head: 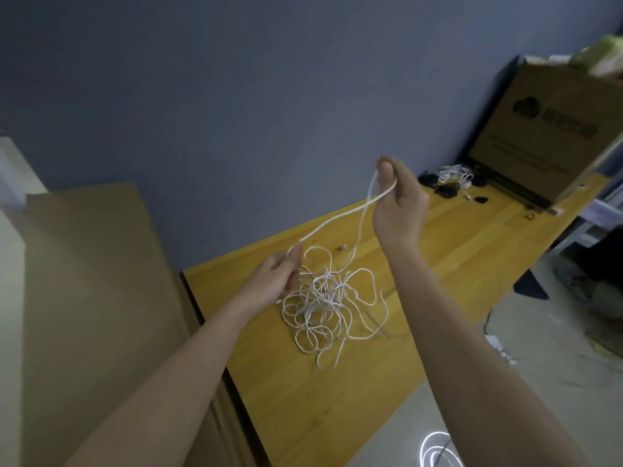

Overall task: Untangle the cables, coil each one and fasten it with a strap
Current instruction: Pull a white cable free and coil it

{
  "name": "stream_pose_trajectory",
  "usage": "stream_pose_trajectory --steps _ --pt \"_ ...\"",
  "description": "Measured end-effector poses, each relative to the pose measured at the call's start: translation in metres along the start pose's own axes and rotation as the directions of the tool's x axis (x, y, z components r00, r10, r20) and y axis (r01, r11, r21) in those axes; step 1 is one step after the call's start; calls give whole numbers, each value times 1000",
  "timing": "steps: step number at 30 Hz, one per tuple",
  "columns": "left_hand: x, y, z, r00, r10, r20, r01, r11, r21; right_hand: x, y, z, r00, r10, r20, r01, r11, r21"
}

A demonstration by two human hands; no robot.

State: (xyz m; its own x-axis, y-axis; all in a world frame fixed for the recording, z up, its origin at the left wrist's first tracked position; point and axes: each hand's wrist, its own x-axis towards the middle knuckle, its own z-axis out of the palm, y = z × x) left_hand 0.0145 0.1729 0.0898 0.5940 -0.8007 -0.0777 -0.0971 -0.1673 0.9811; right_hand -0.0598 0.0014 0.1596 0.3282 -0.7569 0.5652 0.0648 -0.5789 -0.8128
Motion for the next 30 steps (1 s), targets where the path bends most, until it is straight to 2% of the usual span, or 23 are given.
stream_pose_trajectory --steps 2,3,5,7,12,15,19,20,21,22,23,24,26,30 --pt "1 0 2 1000 -27 8 27 998 -57 -2 -11 7 990 -142 14 141 990 23" --pt "1 0 2 999 -52 11 52 996 -78 -5 -6 10 987 -140 79 142 990 -15" --pt "2 -1 -1 997 -83 8 83 990 -114 -15 20 13 964 -8 265 56 983 -173" --pt "3 -1 -4 997 -78 -1 77 986 -147 -28 51 14 918 155 366 -50 959 -280" --pt "-2 4 -8 999 -37 5 37 928 -370 -52 80 8 882 373 288 -353 928 -120" --pt "-4 7 -9 999 -32 10 33 879 -475 -63 81 13 803 446 396 -487 874 2" --pt "-4 8 -14 997 -68 -26 38 787 -616 -93 86 27 718 495 489 -571 821 8" --pt "-4 7 -16 996 -74 -42 32 782 -623 -101 89 28 727 482 489 -504 858 -96" --pt "-3 7 -18 995 -79 -59 26 786 -618 -109 94 28 726 447 523 -367 894 -256" --pt "-3 6 -18 994 -85 -73 24 798 -602 -117 98 28 682 431 592 -168 879 -447" --pt "-2 5 -17 993 -90 -81 27 815 -578 -127 102 28 616 442 653 52 804 -593" --pt "-1 5 -16 992 -90 -84 28 831 -555 -137 103 29 567 460 684 206 724 -658" --pt "1 3 -13 994 -76 -82 20 847 -530 -152 100 33 530 436 727 332 683 -651" --pt "5 1 -11 997 -50 -64 8 845 -535 -161 91 38 496 285 820 555 622 -552"
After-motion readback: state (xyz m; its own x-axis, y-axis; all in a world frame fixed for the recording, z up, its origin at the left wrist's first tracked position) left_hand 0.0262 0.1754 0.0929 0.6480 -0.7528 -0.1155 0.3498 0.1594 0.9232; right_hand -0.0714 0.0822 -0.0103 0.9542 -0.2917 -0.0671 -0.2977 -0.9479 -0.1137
